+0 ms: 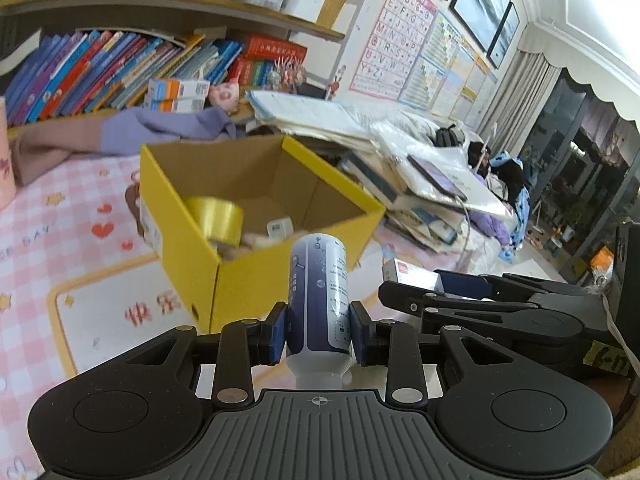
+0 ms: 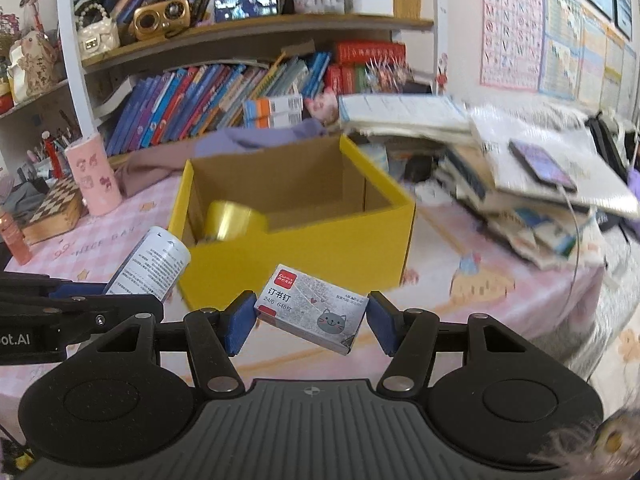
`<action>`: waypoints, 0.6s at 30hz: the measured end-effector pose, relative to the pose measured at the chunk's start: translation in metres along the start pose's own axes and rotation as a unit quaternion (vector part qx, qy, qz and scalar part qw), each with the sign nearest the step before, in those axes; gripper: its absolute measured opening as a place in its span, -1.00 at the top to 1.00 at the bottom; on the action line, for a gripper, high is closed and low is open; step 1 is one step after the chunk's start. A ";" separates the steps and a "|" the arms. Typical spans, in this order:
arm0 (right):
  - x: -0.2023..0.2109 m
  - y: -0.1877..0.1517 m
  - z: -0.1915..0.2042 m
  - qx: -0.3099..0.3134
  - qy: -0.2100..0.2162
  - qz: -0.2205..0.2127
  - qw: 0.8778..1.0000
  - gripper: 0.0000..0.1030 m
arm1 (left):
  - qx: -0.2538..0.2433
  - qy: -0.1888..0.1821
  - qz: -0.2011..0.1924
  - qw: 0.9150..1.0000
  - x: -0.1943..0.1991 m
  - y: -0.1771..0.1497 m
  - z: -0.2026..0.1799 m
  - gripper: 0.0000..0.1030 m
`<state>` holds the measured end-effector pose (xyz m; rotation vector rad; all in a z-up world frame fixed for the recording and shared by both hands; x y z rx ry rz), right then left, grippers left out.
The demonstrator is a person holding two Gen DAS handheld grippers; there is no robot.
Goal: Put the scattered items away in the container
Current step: 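Carry the spray bottle in the left tool while the right tool carries the card box to the yellow box, then lower the spray bottle into the box and open the left tool while the right tool releases the card box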
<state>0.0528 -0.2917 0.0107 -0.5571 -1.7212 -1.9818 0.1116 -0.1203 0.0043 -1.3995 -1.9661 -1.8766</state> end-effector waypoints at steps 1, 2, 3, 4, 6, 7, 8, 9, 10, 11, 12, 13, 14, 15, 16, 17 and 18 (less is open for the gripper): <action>-0.003 0.005 -0.003 0.005 0.002 -0.003 1.000 -0.13 | 0.002 0.002 -0.002 1.000 -0.005 0.005 0.000 0.41; -0.007 0.010 -0.007 0.009 0.003 -0.006 1.000 -0.13 | 0.004 0.002 -0.004 1.000 -0.009 0.010 0.000 0.41; -0.011 0.016 -0.010 0.014 0.005 -0.008 1.000 -0.13 | 0.005 0.003 -0.005 1.000 -0.014 0.015 0.000 0.41; -0.014 0.021 -0.013 0.019 0.007 -0.011 1.000 -0.13 | 0.005 0.005 -0.007 1.000 -0.018 0.020 0.000 0.41; -0.023 0.032 -0.020 0.028 0.013 -0.017 0.999 -0.13 | 0.009 0.010 -0.011 1.000 -0.029 0.030 0.000 0.41; -0.027 0.038 -0.024 0.032 0.018 -0.019 0.999 -0.13 | 0.011 0.013 -0.013 1.000 -0.033 0.035 0.001 0.41; -0.032 0.043 -0.027 0.035 0.022 -0.021 0.999 -0.13 | 0.014 0.018 -0.015 1.000 -0.038 0.040 0.002 0.41; -0.038 0.049 -0.031 0.039 0.026 -0.022 0.999 -0.13 | 0.016 0.022 -0.017 0.999 -0.042 0.046 0.002 0.41; -0.043 0.054 -0.034 0.043 0.031 -0.022 0.998 -0.13 | 0.017 0.027 -0.019 0.999 -0.047 0.051 0.002 0.40; -0.049 0.059 -0.037 0.046 0.036 -0.022 0.998 -0.13 | 0.017 0.033 -0.021 0.999 -0.051 0.056 0.002 0.40; -0.055 0.064 -0.039 0.049 0.042 -0.021 0.998 -0.13 | 0.016 0.039 -0.023 0.999 -0.055 0.061 0.003 0.40; -0.061 0.069 -0.042 0.052 0.049 -0.020 0.997 -0.13 | 0.016 0.045 -0.025 0.999 -0.058 0.067 0.003 0.40; -0.069 0.074 -0.043 0.056 0.057 -0.017 0.997 -0.13 | 0.015 0.053 -0.028 0.998 -0.062 0.073 0.004 0.40; -0.075 0.078 -0.044 0.061 0.065 -0.014 0.996 -0.13 | 0.015 0.060 -0.030 0.998 -0.066 0.079 0.005 0.40; -0.082 0.081 -0.045 0.065 0.073 -0.010 0.995 -0.13 | 0.016 0.067 -0.030 0.997 -0.071 0.085 0.007 0.40; -0.090 0.084 -0.045 0.070 0.081 -0.005 0.994 -0.13 | 0.017 0.073 -0.029 0.997 -0.075 0.090 0.010 0.40; -0.098 0.086 -0.045 0.075 0.088 0.002 0.993 -0.13 | 0.018 0.078 -0.027 0.996 -0.080 0.095 0.012 0.40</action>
Point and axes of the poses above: each gripper's, at about its wrist camera, not at the fingertips, and x roughly against the way its jaws point, z to its left, y to its top, the point moved 4 cm from there along -x, roughly the way its jaws point, and after that the axes turned 8 degrees about y, right-handed, at the moved point
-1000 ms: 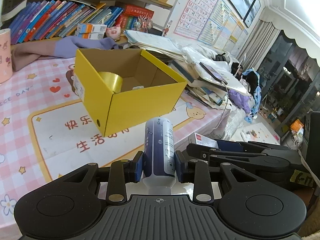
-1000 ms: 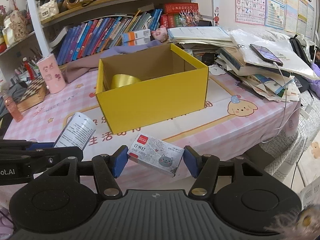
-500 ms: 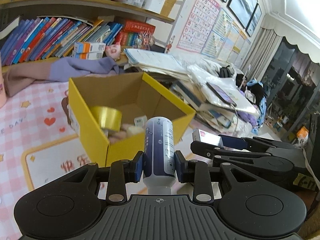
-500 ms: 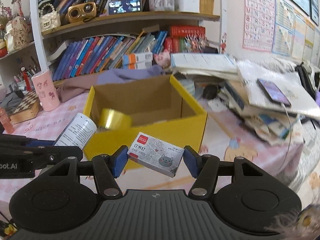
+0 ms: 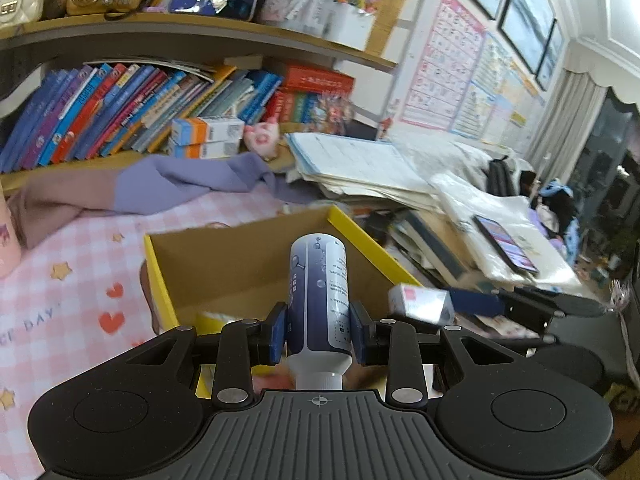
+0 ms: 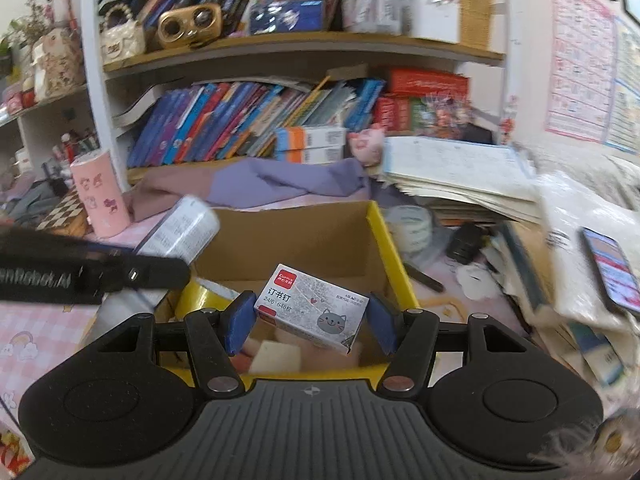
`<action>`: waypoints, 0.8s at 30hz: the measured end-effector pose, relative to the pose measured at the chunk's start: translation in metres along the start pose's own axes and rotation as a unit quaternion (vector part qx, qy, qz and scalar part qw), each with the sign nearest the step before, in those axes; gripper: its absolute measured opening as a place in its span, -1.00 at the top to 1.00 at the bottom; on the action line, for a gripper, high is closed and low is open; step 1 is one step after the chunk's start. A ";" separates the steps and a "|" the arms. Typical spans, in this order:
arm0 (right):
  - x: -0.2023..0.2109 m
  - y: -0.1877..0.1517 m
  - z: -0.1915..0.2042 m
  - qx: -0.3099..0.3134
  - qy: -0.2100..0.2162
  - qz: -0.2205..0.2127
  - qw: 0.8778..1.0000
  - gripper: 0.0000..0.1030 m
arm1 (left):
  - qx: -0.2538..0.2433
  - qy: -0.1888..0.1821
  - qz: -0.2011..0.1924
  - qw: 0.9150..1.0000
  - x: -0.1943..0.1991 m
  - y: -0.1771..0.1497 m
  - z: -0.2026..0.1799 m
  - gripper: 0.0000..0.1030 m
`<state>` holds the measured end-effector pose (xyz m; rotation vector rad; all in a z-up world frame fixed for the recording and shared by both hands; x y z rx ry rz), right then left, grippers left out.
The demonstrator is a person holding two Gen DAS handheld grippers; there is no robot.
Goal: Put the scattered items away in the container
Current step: 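Lower the spray bottle into the box and open the left tool while the right tool releases the card box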
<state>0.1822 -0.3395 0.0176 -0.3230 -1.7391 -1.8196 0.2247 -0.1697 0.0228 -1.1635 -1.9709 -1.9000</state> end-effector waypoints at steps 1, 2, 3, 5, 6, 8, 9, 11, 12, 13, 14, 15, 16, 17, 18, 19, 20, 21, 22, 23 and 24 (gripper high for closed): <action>-0.008 0.002 -0.002 0.006 0.008 0.008 1.000 -0.13 | 0.001 0.005 0.003 1.000 -0.007 0.004 0.002 0.40; -0.016 0.003 -0.003 0.011 0.016 0.015 1.000 -0.13 | 0.001 0.010 0.007 1.000 -0.014 0.008 0.003 0.40; -0.024 0.004 -0.003 0.019 0.024 0.023 0.999 -0.13 | 0.000 0.016 0.010 1.000 -0.020 0.012 0.005 0.40; -0.039 0.005 -0.005 0.037 0.036 0.037 0.998 -0.13 | -0.003 0.027 0.015 1.000 -0.033 0.017 0.007 0.40; -0.046 0.004 -0.006 0.043 0.041 0.045 0.997 -0.13 | -0.005 0.032 0.020 0.999 -0.040 0.019 0.007 0.40; -0.059 0.004 -0.009 0.052 0.051 0.063 0.995 -0.13 | -0.012 0.039 0.032 0.999 -0.054 0.022 0.008 0.40; -0.066 0.004 -0.010 0.057 0.055 0.071 0.994 -0.13 | -0.018 0.041 0.037 0.998 -0.062 0.023 0.008 0.40; -0.077 0.002 -0.011 0.069 0.061 0.088 0.992 -0.13 | -0.028 0.043 0.053 0.997 -0.077 0.024 0.008 0.40; -0.084 0.001 -0.012 0.075 0.064 0.097 0.990 -0.13 | -0.031 0.043 0.063 0.997 -0.086 0.024 0.007 0.40; -0.090 0.000 -0.013 0.079 0.066 0.105 0.989 -0.13 | -0.033 0.041 0.073 0.996 -0.094 0.023 0.007 0.40; -0.096 0.000 -0.014 0.083 0.069 0.113 0.988 -0.13 | -0.035 0.041 0.084 0.995 -0.102 0.022 0.007 0.40; -0.100 -0.001 -0.013 0.087 0.072 0.121 0.986 -0.13 | -0.039 0.041 0.093 0.994 -0.108 0.019 0.007 0.40; -0.105 -0.003 -0.012 0.091 0.074 0.128 0.985 -0.13 | -0.043 0.041 0.102 0.993 -0.114 0.018 0.007 0.40; -0.108 -0.004 -0.011 0.096 0.076 0.135 0.983 -0.13 | -0.046 0.040 0.110 0.992 -0.119 0.016 0.007 0.40; -0.112 -0.005 -0.011 0.099 0.079 0.142 0.982 -0.13 | -0.049 0.041 0.117 0.991 -0.123 0.014 0.007 0.40; -0.115 -0.006 -0.010 0.101 0.081 0.149 0.980 -0.14 | -0.053 0.041 0.124 0.990 -0.127 0.012 0.006 0.40; -0.117 -0.006 -0.010 0.101 0.083 0.156 0.979 -0.14 | -0.056 0.041 0.131 0.989 -0.130 0.010 0.005 0.40; -0.119 -0.007 -0.010 0.101 0.085 0.161 0.978 -0.14 | -0.058 0.042 0.138 0.988 -0.133 0.008 0.005 0.40; -0.119 -0.007 -0.010 0.102 0.087 0.163 0.977 -0.14 | -0.056 0.041 0.144 0.987 -0.135 0.007 0.005 0.40; -0.120 -0.008 -0.009 0.105 0.089 0.167 0.976 -0.14 | -0.055 0.039 0.146 0.987 -0.135 0.006 0.004 0.40; -0.120 -0.009 -0.009 0.107 0.090 0.171 0.975 -0.14 | -0.056 0.039 0.146 0.987 -0.136 0.006 0.003 0.40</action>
Point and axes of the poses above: each gripper's, at about its wrist camera, not at the fingertips, and x roughly against the way its jaws point, z to its left, y to its top, the point moved 4 cm from there along -x, roughly the way its jaws point, and after that the axes turned 8 degrees about y, right-handed, at the moved point
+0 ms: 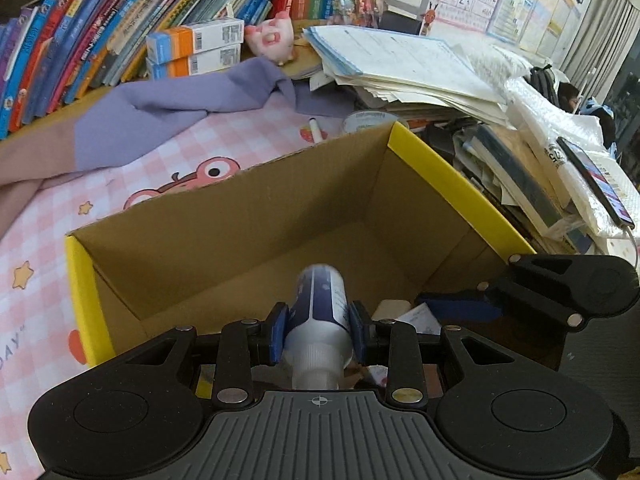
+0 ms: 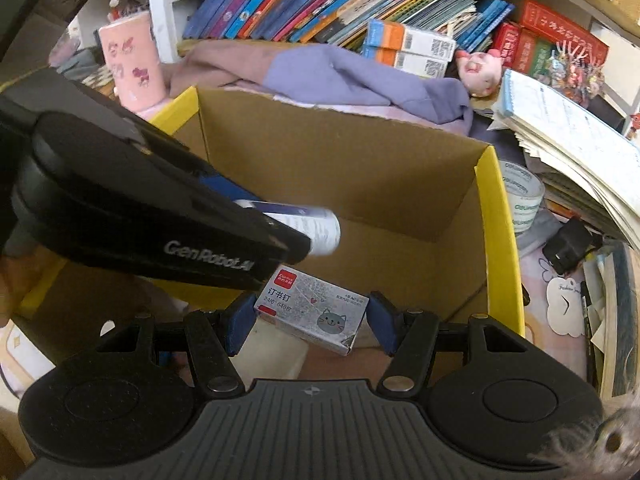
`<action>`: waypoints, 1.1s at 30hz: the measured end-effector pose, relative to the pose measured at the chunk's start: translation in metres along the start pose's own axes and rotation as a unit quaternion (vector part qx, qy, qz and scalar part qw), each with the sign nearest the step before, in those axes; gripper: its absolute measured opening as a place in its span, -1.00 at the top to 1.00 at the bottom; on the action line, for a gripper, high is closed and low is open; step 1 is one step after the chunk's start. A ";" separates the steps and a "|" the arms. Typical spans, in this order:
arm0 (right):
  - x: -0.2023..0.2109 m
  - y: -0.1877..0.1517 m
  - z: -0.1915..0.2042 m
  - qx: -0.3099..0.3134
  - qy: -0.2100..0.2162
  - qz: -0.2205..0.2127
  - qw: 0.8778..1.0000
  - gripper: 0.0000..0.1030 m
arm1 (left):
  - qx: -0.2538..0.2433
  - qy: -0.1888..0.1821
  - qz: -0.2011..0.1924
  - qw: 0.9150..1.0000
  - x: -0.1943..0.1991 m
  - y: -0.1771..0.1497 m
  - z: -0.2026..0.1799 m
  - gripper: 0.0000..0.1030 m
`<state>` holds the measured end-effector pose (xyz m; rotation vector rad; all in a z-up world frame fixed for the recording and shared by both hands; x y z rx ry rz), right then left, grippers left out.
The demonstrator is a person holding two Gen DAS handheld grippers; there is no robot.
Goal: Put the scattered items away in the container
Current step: 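Lower the spray bottle into the box and open the left tool while the right tool releases the card box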
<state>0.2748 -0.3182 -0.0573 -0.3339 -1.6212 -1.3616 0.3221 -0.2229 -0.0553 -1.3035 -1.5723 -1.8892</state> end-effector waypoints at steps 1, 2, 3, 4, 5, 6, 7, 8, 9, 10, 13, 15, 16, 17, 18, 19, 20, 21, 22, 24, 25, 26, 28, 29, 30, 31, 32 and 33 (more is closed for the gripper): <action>0.000 0.000 0.001 0.002 0.001 0.003 1.000 -0.14 | -0.001 0.001 0.000 1.000 0.000 0.000 -0.001 0.40; 0.000 -0.001 0.001 0.003 0.001 0.006 1.000 -0.14 | -0.002 0.000 0.002 1.000 -0.001 -0.001 -0.002 0.40; -0.001 -0.001 0.001 0.003 0.002 0.008 1.000 -0.14 | -0.003 0.001 0.005 1.000 -0.002 -0.002 -0.004 0.40; -0.001 -0.001 0.001 0.003 0.002 0.010 1.000 -0.14 | -0.006 0.004 0.005 1.000 -0.002 -0.003 -0.005 0.40; -0.001 -0.001 0.001 0.003 0.003 0.010 1.000 -0.14 | -0.009 0.005 0.003 1.000 -0.001 -0.003 -0.006 0.40; -0.001 -0.002 0.001 0.003 0.003 0.010 1.000 -0.15 | -0.009 0.005 0.000 1.000 0.002 -0.003 -0.007 0.40; -0.001 -0.002 0.001 0.001 0.003 0.010 1.000 -0.15 | -0.005 0.004 -0.004 1.000 0.004 -0.002 -0.007 0.40; -0.001 -0.003 0.000 -0.001 0.003 0.011 1.000 -0.16 | -0.002 0.002 -0.008 1.000 0.006 0.000 -0.008 0.38; -0.001 -0.004 0.000 -0.003 0.004 0.011 1.000 -0.16 | -0.001 0.002 -0.013 1.000 0.009 0.000 -0.009 0.34; 0.000 -0.005 0.000 -0.005 0.005 0.009 1.000 -0.20 | -0.001 0.005 -0.019 1.000 0.013 0.000 -0.010 0.30; 0.004 -0.005 -0.001 -0.011 0.003 -0.005 1.000 -0.32 | 0.006 0.019 -0.037 0.999 0.024 -0.003 -0.012 0.04; 0.009 -0.005 -0.002 -0.016 0.000 -0.017 1.000 -0.33 | 0.020 0.028 -0.051 0.998 0.034 -0.006 -0.011 0.00; 0.012 -0.004 -0.003 -0.019 -0.002 -0.024 1.000 -0.34 | 0.027 0.032 -0.058 0.997 0.039 -0.007 -0.010 -0.02; 0.015 -0.004 -0.003 -0.022 -0.004 -0.031 0.999 -0.34 | 0.036 0.038 -0.067 0.996 0.046 -0.009 -0.009 -0.04; 0.019 -0.004 -0.003 -0.024 -0.007 -0.039 0.999 -0.34 | 0.045 0.045 -0.077 0.995 0.053 -0.010 -0.007 -0.14; 0.023 -0.003 -0.002 -0.025 -0.011 -0.048 0.998 -0.33 | 0.054 0.052 -0.087 0.993 0.060 -0.012 -0.005 -0.24; 0.028 -0.003 0.000 -0.026 -0.014 -0.058 0.998 -0.34 | 0.065 0.059 -0.098 0.991 0.068 -0.015 -0.001 -0.28; 0.033 -0.002 0.001 -0.027 -0.018 -0.068 0.997 -0.35 | 0.074 0.064 -0.108 0.989 0.076 -0.018 0.001 -0.33; 0.037 -0.002 0.002 -0.028 -0.022 -0.078 0.996 -0.35 | 0.085 0.070 -0.118 0.987 0.084 -0.021 0.005 -0.36; 0.047 -0.001 0.006 -0.032 -0.031 -0.098 0.994 -0.35 | 0.102 0.084 -0.133 0.982 0.098 -0.028 0.013 -0.40; 0.051 -0.001 0.008 -0.034 -0.035 -0.107 0.993 -0.35 | 0.111 0.093 -0.142 0.979 0.106 -0.033 0.018 -0.42; 0.055 -0.001 0.010 -0.037 -0.038 -0.115 0.992 -0.35 | 0.119 0.099 -0.149 0.977 0.113 -0.038 0.021 -0.43; 0.063 -0.003 0.015 -0.042 -0.049 -0.132 0.989 -0.36 | 0.135 0.114 -0.165 0.970 0.127 -0.049 0.028 -0.45; 0.067 -0.004 0.018 -0.044 -0.056 -0.140 0.988 -0.38 | 0.140 0.122 -0.173 0.967 0.134 -0.055 0.030 -0.46; 0.071 -0.006 0.021 -0.046 -0.063 -0.147 0.986 -0.38 | 0.143 0.130 -0.180 0.964 0.141 -0.062 0.031 -0.49; 0.075 -0.008 0.024 -0.049 -0.069 -0.154 0.985 -0.38 | 0.145 0.139 -0.186 0.962 0.147 -0.068 0.032 -0.53; 0.079 -0.009 0.028 -0.051 -0.072 -0.160 0.983 -0.38 | 0.147 0.145 -0.190 0.960 0.151 -0.075 0.032 -0.55; 0.084 -0.011 0.032 -0.052 -0.077 -0.165 0.982 -0.39 | 0.150 0.151 -0.192 0.958 0.156 -0.081 0.033 -0.57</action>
Point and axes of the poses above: each gripper's, at about its wrist camera, not at the fingertips, and x roughly against the way its jaws point, z to its left, y to its top, the point moved 4 cm from there along -x, roughly the way its jaws point, and after that the axes turned 8 degrees about y, right-handed, at the moved point
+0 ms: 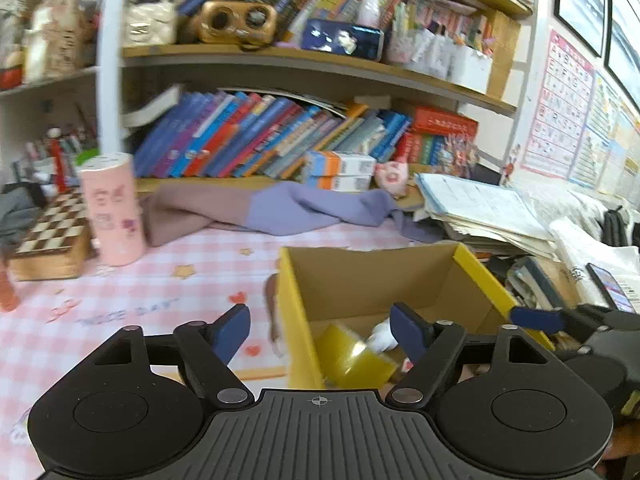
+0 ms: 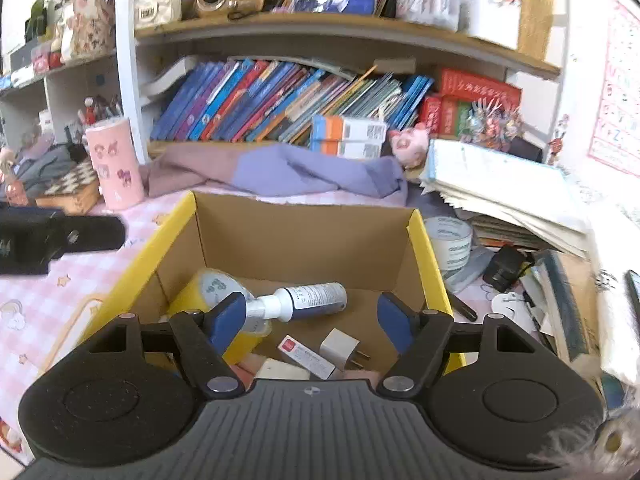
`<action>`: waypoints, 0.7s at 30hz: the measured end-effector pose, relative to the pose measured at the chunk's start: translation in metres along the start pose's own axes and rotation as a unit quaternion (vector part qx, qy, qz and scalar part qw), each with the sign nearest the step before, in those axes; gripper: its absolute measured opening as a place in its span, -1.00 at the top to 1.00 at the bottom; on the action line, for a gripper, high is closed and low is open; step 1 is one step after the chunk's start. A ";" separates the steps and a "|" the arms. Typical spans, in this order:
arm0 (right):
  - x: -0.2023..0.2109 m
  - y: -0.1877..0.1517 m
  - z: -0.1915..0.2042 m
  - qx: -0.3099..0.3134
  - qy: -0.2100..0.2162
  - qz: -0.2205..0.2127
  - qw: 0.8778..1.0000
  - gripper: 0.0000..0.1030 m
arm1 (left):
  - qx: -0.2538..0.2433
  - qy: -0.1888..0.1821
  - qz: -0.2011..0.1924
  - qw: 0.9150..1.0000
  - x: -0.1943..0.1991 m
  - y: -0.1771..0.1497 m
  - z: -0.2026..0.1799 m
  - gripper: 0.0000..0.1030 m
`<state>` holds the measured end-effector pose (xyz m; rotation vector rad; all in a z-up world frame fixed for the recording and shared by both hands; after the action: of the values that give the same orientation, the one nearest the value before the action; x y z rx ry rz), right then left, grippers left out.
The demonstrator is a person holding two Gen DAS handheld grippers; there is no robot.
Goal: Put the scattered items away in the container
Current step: 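Lower the spray bottle into the box and open the left tool while the right tool releases the card box, then withdraw both open tools from the box back over the table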
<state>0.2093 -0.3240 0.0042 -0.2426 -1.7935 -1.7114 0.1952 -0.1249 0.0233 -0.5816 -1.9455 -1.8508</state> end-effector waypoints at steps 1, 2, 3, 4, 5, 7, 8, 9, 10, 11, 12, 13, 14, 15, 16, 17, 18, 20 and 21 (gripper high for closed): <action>0.005 -0.001 0.004 -0.002 -0.005 -0.007 1.000 -0.40 | 0.002 0.003 -0.001 1.000 0.004 -0.004 0.003 -0.58; 0.010 -0.002 0.007 -0.004 -0.010 -0.013 1.000 -0.41 | 0.004 0.005 0.000 1.000 0.008 -0.008 0.006 -0.58; 0.015 -0.003 0.011 -0.007 -0.014 -0.019 1.000 -0.41 | 0.006 0.008 0.002 1.000 0.012 -0.012 0.010 -0.58; 0.020 -0.005 0.016 -0.011 -0.018 -0.025 0.999 -0.42 | 0.006 0.009 0.004 1.000 0.016 -0.016 0.013 -0.58; 0.024 -0.007 0.021 -0.013 -0.020 -0.029 0.999 -0.43 | 0.007 0.011 0.007 1.000 0.020 -0.021 0.016 -0.58; 0.032 -0.012 0.032 -0.016 -0.023 -0.035 0.999 -0.47 | 0.008 0.014 0.010 1.000 0.028 -0.029 0.023 -0.59; 0.035 -0.014 0.037 -0.016 -0.024 -0.036 0.999 -0.47 | 0.009 0.015 0.011 1.000 0.033 -0.033 0.026 -0.59; 0.039 -0.017 0.043 -0.017 -0.024 -0.036 0.999 -0.48 | 0.009 0.015 0.012 1.000 0.038 -0.038 0.029 -0.60; 0.042 -0.020 0.048 -0.018 -0.025 -0.035 0.999 -0.48 | 0.009 0.015 0.014 1.000 0.043 -0.042 0.032 -0.61; 0.045 -0.024 0.053 -0.019 -0.024 -0.034 0.999 -0.48 | 0.009 0.015 0.016 1.000 0.048 -0.045 0.036 -0.61; 0.049 -0.027 0.059 -0.020 -0.024 -0.032 0.999 -0.48 | 0.008 0.016 0.017 1.000 0.053 -0.049 0.040 -0.64; 0.053 -0.031 0.065 -0.021 -0.024 -0.030 0.999 -0.49 | 0.008 0.016 0.018 1.000 0.058 -0.053 0.043 -0.68; 0.057 -0.034 0.071 -0.021 -0.025 -0.029 0.999 -0.50 | 0.009 0.017 0.018 1.000 0.064 -0.056 0.047 -0.69; 0.062 -0.038 0.077 -0.022 -0.026 -0.028 0.999 -0.51 | 0.010 0.018 0.017 1.000 0.069 -0.059 0.050 -0.70; 0.066 -0.041 0.082 -0.023 -0.027 -0.028 0.999 -0.53 | 0.010 0.018 0.018 1.000 0.074 -0.063 0.053 -0.71; 0.070 -0.045 0.086 -0.024 -0.027 -0.027 0.999 -0.54 | 0.010 0.019 0.019 1.000 0.079 -0.066 0.056 -0.72; 0.074 -0.049 0.091 -0.025 -0.028 -0.025 0.999 -0.54 | 0.011 0.019 0.020 1.000 0.083 -0.070 0.058 -0.72; 0.082 -0.057 0.099 -0.028 -0.030 -0.022 0.999 -0.55 | 0.010 0.018 0.024 0.999 0.091 -0.077 0.063 -0.73; 0.085 -0.061 0.102 -0.029 -0.031 -0.020 0.999 -0.56 | 0.010 0.017 0.026 0.999 0.094 -0.080 0.065 -0.73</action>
<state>0.0776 -0.2601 0.0059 -0.2886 -1.8053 -1.8046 0.0726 -0.0600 0.0046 -0.5852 -1.9056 -1.7962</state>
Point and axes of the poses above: each gripper's, at about its wrist camera, not at the fingertips, and x roughly against the way its jaws point, z to its left, y to its top, the point moved 4 cm from there along -x, roughly the way its jaws point, and after that the axes turned 8 degrees about y, right-handed, at the moved point
